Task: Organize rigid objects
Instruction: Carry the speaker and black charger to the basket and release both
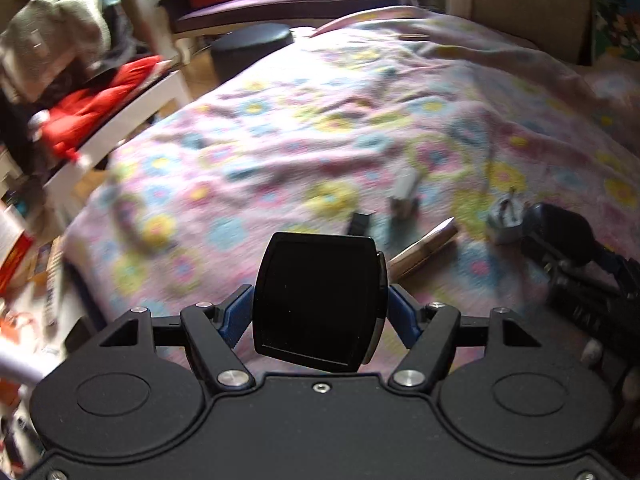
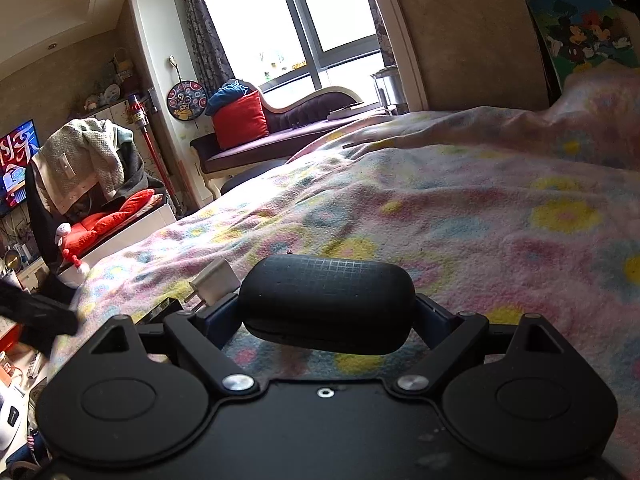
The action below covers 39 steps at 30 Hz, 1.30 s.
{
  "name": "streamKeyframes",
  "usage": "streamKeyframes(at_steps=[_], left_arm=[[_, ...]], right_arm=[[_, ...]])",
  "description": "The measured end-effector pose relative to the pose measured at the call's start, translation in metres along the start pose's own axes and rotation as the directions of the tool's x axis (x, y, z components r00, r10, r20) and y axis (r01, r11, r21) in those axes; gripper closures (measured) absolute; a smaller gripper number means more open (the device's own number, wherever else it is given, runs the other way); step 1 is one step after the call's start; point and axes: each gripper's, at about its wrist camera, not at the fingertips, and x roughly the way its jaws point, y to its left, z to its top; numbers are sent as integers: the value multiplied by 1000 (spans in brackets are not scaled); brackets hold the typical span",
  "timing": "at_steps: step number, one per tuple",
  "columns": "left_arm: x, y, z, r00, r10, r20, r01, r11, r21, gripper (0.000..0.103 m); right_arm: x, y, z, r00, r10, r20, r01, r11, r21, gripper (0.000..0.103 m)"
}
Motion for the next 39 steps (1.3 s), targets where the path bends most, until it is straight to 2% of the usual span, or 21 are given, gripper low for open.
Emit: streamKeyframes(at_steps=[6,9,13,20,24,28,31,34,37,39], left_arm=[[-39,57,-44,992,114,-48,-118,988,-96,38],[-52,78,-67,985,145,-87,-157,977,-144,37],[-61,102,-91,981,139,-133,-167,958,-234,37],[-78,132,-117,984,117,-134,-157,927,-340,38],[-89,139,-129,987,107,-122,-144,924,-354,37],[-90,150,-143,983,118,-139,-161,919,-359,37],[-84,158,-152,980,100,-170,-157,915,-371,37],[-76,164,-160,978,69,-199,-144,909,-391,37],[-73,172,-164,978,26,-207,-115,898,-426,37],[-73,174,-167,976,43,-212,-132,895,-427,37]], right_arm=[[8,3,-1,1000,-5,-17,5,1000,-13,13],[9,0,0,1000,-11,-20,11,1000,7,13],[10,-3,1,999,-21,-28,22,999,25,13],[14,6,3,996,-72,-57,71,997,-26,13],[11,19,4,993,-108,-58,101,990,-103,13],[-7,47,3,990,-134,-45,119,963,-243,13],[-29,69,2,994,-74,-75,51,960,-277,13],[-51,94,-1,991,15,-136,-50,965,-257,13],[-67,128,-9,968,119,-221,-169,961,-221,13],[-77,153,-19,947,181,-265,-243,944,-221,13]])
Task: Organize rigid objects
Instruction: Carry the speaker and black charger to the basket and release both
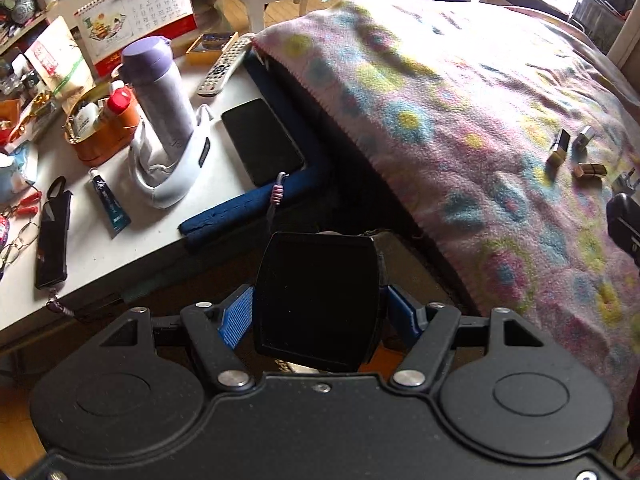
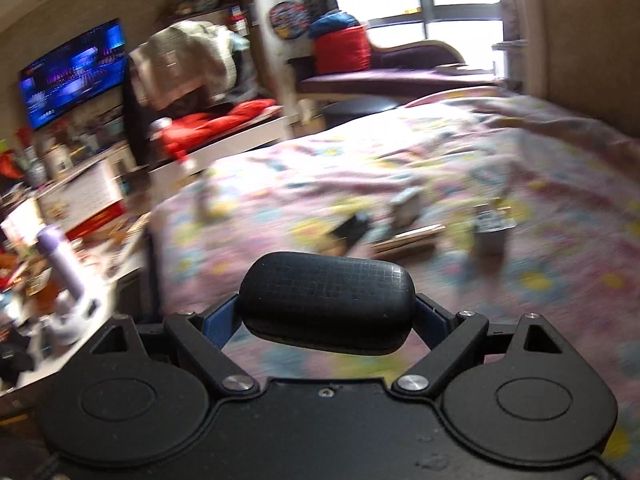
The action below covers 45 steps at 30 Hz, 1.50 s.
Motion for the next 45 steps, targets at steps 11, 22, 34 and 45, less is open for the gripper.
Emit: streamKeyframes(at_steps=[11,22,34,45], left_arm=[[8,8,-2,999,16,-40,-17,1000,-19,38],[16,-6,-3,997,26,-79,-23,999,38,37],[22,-10,-4,993,30,-112,-24,998,59,37],[22,-11,-5,993,26,-116,-17,997,72,37]], right_arm=[[0,114,-40,940,240,-241,-280,949,-147,13],[5,121,-60,926,161,-342,-263,923,-279,12],[7,111,-63,925,141,-353,-237,939,-249,12],[12,112,-61,924,143,-354,-234,944,-230,12]])
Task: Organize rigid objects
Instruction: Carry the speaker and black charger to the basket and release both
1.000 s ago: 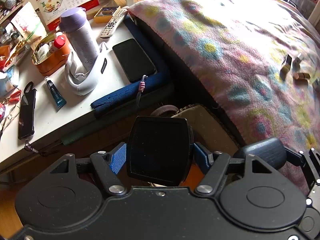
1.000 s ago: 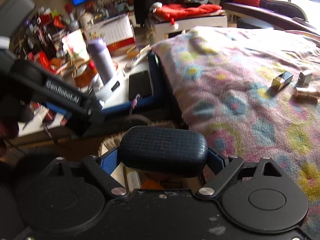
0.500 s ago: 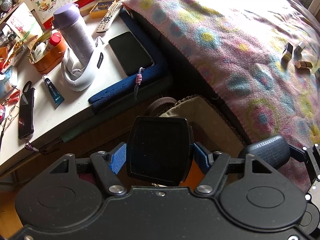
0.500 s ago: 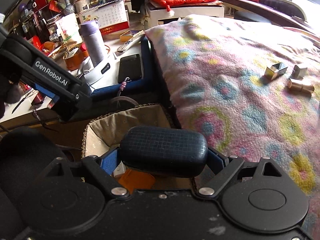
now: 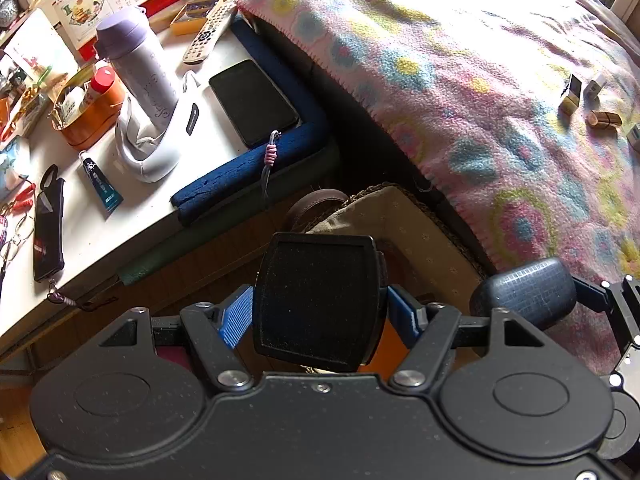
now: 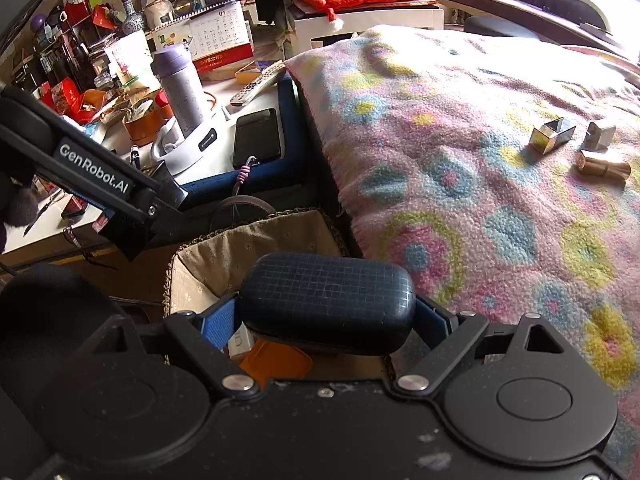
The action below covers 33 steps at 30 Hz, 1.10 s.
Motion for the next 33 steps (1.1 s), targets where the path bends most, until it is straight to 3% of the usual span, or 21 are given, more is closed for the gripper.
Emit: streamKeyframes(at_steps=[17,22,26,33], left_arm=[[-1,-1,0,1000,5,8,-5,1000,3,25],[-1,-2,0,1000,22,11,-22,1000,8,24],[-3,-3,-1,999,42,28,-42,999,15,14],[-6,-6,0,995,75,59,-77,997,31,12]], right_arm=[[2,0,2,1000,-7,12,7,1000,11,11],[3,-2,1,1000,-11,-1,11,1000,18,11],[4,-3,1,1000,-8,-11,8,1000,26,11],[5,-4,0,1000,-3,-14,3,1000,30,11]])
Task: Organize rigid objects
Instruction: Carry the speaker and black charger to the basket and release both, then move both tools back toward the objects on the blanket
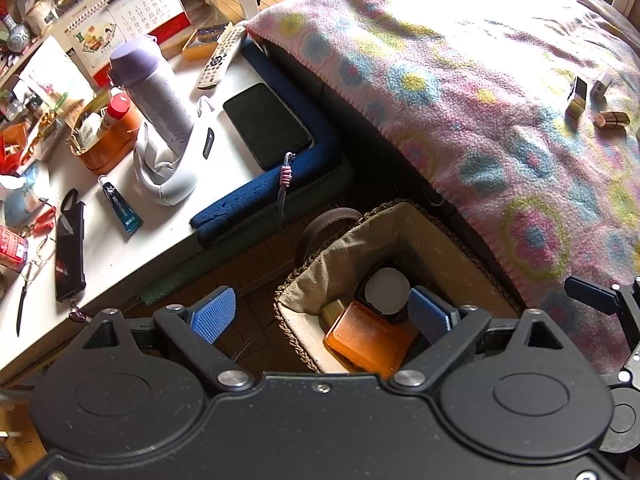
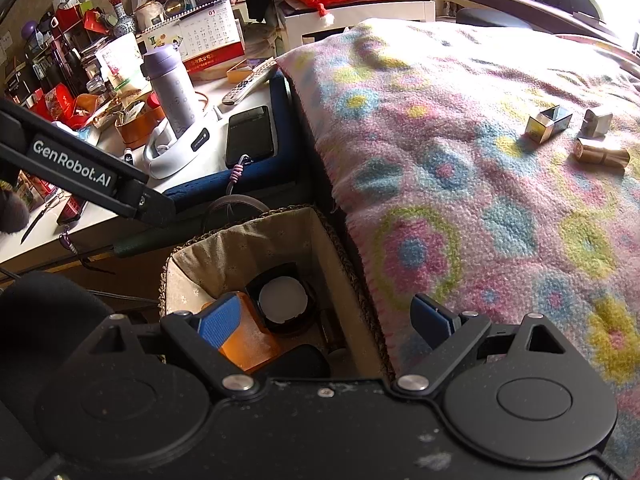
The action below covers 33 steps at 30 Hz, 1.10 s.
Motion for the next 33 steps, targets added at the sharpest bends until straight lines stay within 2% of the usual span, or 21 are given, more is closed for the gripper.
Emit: streamKeyframes(at_steps=[17,22,29,33], left_arm=[[-3,-6,1,998,60,18,-61,998,33,12],[-5,-3,2,999,29,23,-30,999,21,12],[-4,-9,4,1000,21,19,-22,999,42,12],[-5,-14,5,1000,14,15,-14,998,62,12]], right_arm=[[-4,-6,-2,1000,6,8,-6,1000,24,10],[-10,-14,-3,999,-11,32,10,999,43,10],[-15,-49,-3,993,-97,69,89,990,111,9],[-20,-77,-2,971,-203,125,184,972,146,9]])
